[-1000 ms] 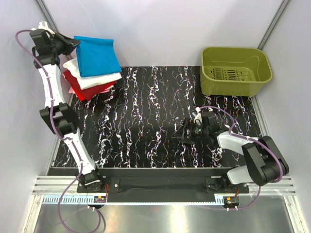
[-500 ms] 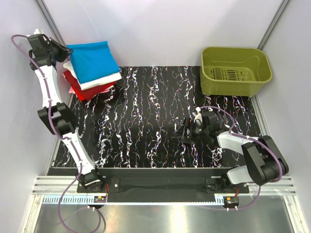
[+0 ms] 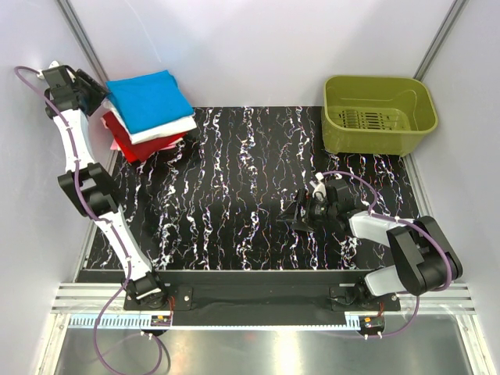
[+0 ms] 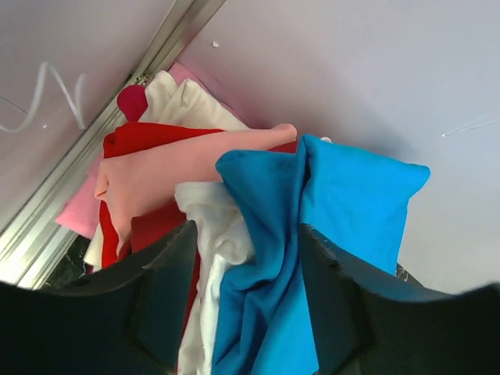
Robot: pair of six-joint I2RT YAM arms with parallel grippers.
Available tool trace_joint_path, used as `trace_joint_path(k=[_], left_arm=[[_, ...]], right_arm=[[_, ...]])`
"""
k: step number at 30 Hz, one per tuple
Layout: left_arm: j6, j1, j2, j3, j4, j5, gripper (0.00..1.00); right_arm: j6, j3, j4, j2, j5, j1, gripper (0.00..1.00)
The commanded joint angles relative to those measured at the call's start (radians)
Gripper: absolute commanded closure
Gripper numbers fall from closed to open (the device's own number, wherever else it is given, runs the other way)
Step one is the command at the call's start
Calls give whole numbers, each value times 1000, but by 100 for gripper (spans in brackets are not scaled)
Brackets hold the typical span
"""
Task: Fold and stack the t-shirts
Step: Neatly place the folded tshirt to the corner, then reset both grippers
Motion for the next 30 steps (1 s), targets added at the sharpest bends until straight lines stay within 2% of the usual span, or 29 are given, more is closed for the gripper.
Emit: trace_joint_path(k=[1,4,5,7,8,11,20,30], left_arm=[[9,17,-2,4,18,-21,32],[17,16,-51,-31,21,-18,23],[18,16,-69,-72,28,-21,14],[20,17,-134,-135,56,-27,9],[18,17,-157,-196,68,-28,1],[15,16,-227,-294,94,-34,1],[57,16,-395,-460,102,-68,1],[67,17,-594,-561,55,-238,1]], right_arm=[[4,-2,48,6,-26,-11,11],[7,-4,48,6,-26,-11,11],[6,-5,50,6,-26,-12,11],[6,-4,50,6,-26,-11,10],[6,-4,50,3,-26,-11,10],[7,-7,51,3,-26,-12,10],[7,-8,53,-3,-23,-12,11],[7,-10,51,-6,-20,-11,10]])
